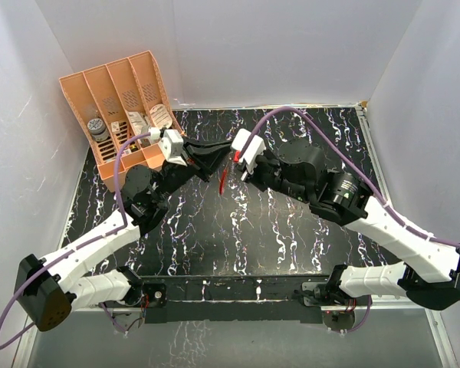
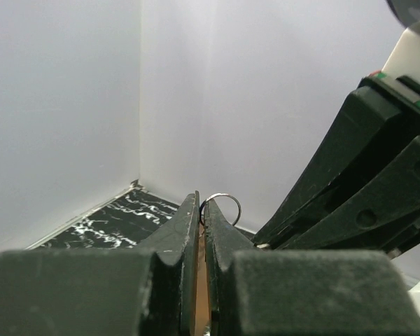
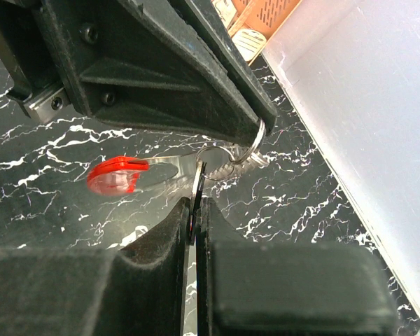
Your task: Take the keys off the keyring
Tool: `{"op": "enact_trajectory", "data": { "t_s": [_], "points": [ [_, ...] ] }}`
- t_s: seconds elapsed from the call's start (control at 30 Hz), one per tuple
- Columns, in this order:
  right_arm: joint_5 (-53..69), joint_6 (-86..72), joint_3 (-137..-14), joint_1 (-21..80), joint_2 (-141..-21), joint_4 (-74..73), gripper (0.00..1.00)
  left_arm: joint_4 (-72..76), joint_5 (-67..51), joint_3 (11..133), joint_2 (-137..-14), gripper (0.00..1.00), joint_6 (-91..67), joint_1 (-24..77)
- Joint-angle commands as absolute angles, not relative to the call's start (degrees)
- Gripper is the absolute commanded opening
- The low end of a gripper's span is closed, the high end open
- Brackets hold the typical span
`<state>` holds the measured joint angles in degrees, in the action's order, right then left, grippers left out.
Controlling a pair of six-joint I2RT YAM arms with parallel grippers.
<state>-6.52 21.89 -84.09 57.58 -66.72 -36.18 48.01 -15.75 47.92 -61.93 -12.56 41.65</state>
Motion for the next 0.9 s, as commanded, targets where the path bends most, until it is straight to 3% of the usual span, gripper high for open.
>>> {"op": "enact_trajectory", "data": {
  "t_s": [0.0,0.63,0.87],
  "points": [
    [-2.72,19.80,-82.27,58.08,-65.38,-33.81,0.00,60.43,-14.28,47.89,-62.20,0.00,-19.27,41.26],
    [-0.23,17.97,-78.14,58.10,-63.02,-27.29,0.00,84.98,-5.13,40.08,-64.86,0.00,-40.44,41.30],
    [1.44,16.84,-78.02,58.10,-63.17,-26.64,0.00,82.78,-3.21,40.45,-65.71,0.00,-38.17,41.25]
  ]
}}
